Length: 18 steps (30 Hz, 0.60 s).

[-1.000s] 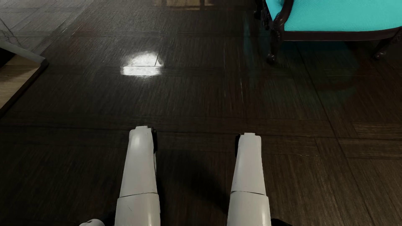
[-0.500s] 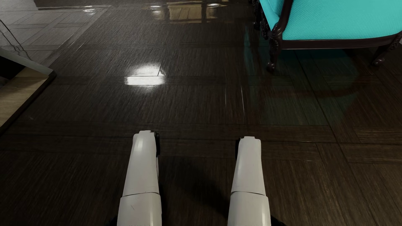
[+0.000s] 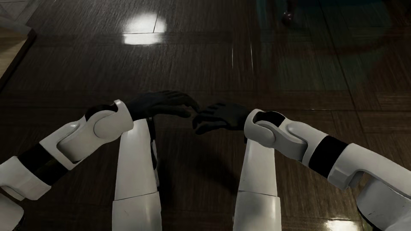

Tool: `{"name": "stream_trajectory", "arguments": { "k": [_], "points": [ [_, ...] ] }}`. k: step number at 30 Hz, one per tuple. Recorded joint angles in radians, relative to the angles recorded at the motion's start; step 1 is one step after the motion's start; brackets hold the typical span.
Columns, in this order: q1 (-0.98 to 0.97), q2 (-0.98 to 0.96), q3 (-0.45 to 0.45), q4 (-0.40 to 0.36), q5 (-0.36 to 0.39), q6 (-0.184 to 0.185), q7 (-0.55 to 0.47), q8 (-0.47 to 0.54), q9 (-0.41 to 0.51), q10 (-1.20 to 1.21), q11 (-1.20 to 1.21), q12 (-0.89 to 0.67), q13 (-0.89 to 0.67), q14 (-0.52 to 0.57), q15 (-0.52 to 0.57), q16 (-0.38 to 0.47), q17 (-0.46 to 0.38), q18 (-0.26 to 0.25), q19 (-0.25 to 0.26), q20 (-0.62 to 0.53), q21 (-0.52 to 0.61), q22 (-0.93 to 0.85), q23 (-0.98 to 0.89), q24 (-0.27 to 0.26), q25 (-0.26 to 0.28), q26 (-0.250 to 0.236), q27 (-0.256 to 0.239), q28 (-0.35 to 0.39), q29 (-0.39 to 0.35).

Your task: Get off of the dark orange box

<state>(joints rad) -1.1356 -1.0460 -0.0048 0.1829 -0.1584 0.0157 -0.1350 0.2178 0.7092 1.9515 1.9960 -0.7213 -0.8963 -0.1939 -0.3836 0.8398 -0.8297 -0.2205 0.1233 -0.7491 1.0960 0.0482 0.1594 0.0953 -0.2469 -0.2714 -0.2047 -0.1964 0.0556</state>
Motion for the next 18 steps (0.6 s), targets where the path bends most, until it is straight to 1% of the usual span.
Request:
{"name": "stream_trajectory", "arguments": {
  "k": [1, 2, 3, 4, 5, 6, 8, 9, 11, 14, 16, 18],
  "points": [
    [-0.032, -0.035, 0.000, 0.003, -0.004, -0.001, -0.004, 0.005, 0.021, 0.002, 0.001, -0.080, -0.069, -0.007, 0.003, 0.018, -0.005, -0.006, 0.013, -0.070, 0.065, 0.003, -0.002, -0.017, -0.014, -0.002, -0.018, 0.026, -0.014],
    [-0.067, -0.072, 0.000, 0.010, -0.004, -0.004, -0.008, 0.009, 0.047, 0.007, 0.003, -0.142, -0.124, -0.013, 0.005, 0.037, -0.007, -0.013, 0.023, -0.112, 0.120, -0.005, -0.003, -0.029, -0.019, -0.027, -0.034, 0.096, -0.116],
    [-0.106, -0.112, 0.001, 0.018, -0.005, -0.008, -0.014, 0.013, 0.072, 0.013, 0.007, -0.195, -0.161, -0.019, 0.001, 0.059, -0.017, -0.022, 0.033, -0.137, 0.152, -0.029, -0.020, -0.043, -0.008, -0.040, -0.034, 0.149, -0.204],
    [-0.146, -0.152, 0.001, 0.022, -0.007, -0.011, -0.022, 0.019, 0.099, 0.021, 0.012, -0.238, -0.190, -0.028, -0.005, 0.078, -0.044, -0.030, 0.044, -0.158, 0.159, -0.057, -0.060, -0.062, 0.016, -0.049, -0.038, 0.206, -0.273],
    [-0.192, -0.194, 0.000, 0.022, -0.006, -0.013, -0.030, 0.023, 0.117, 0.030, 0.017, -0.265, -0.214, -0.037, -0.012, 0.102, -0.075, -0.033, 0.054, -0.175, 0.163, -0.090, -0.105, -0.081, 0.030, -0.062, -0.047, 0.266, -0.320],
    [-0.239, -0.239, -0.001, 0.018, -0.006, -0.017, -0.036, 0.024, 0.132, 0.036, 0.021, -0.288, -0.236, -0.047, -0.020, 0.131, -0.104, -0.035, 0.059, -0.183, 0.168, -0.132, -0.140, -0.094, 0.038, -0.080, -0.061, 0.310, -0.365],
    [-0.317, -0.310, 0.003, 0.013, -0.004, -0.026, -0.048, 0.027, 0.160, 0.040, 0.019, -0.344, -0.251, -0.071, -0.042, 0.170, -0.151, -0.037, 0.070, -0.208, 0.158, -0.197, -0.192, -0.106, 0.043, -0.100, -0.082, 0.369, -0.449],
    [-0.345, -0.334, 0.007, 0.006, -0.003, -0.028, -0.052, 0.028, 0.175, 0.035, 0.014, -0.373, -0.266, -0.085, -0.053, 0.178, -0.168, -0.037, 0.074, -0.215, 0.156, -0.221, -0.208, -0.109, 0.040, -0.104, -0.090, 0.375, -0.469],
    [-0.377, -0.360, 0.009, -0.013, 0.014, -0.029, -0.053, 0.026, 0.183, 0.019, -0.005, -0.399, -0.293, -0.108, -0.070, 0.177, -0.181, -0.019, 0.062, -0.224, 0.169, -0.241, -0.239, -0.106, 0.042, -0.108, -0.092, 0.383, -0.471],
    [-0.351, -0.345, 0.010, -0.044, 0.032, -0.033, -0.035, 0.015, 0.179, -0.051, -0.072, -0.378, -0.260, -0.134, -0.084, 0.132, -0.155, 0.003, 0.028, -0.203, 0.134, -0.210, -0.210, -0.080, 0.027, -0.101, -0.086, 0.369, -0.443],
    [-0.289, -0.294, 0.010, -0.049, 0.032, -0.029, -0.020, 0.003, 0.161, -0.138, -0.158, -0.318, -0.209, -0.143, -0.081, 0.080, -0.108, 0.010, 0.021, -0.159, 0.096, -0.131, -0.137, -0.046, 0.004, -0.091, -0.083, 0.339, -0.399],
    [-0.190, -0.212, 0.008, -0.061, 0.028, -0.027, 0.005, -0.019, 0.138, -0.270, -0.284, -0.253, -0.149, -0.135, -0.067, -0.002, -0.031, 0.022, 0.004, -0.112, 0.048, -0.013, -0.011, 0.010, -0.033, -0.076, -0.079, 0.280, -0.332]
  ]
}}
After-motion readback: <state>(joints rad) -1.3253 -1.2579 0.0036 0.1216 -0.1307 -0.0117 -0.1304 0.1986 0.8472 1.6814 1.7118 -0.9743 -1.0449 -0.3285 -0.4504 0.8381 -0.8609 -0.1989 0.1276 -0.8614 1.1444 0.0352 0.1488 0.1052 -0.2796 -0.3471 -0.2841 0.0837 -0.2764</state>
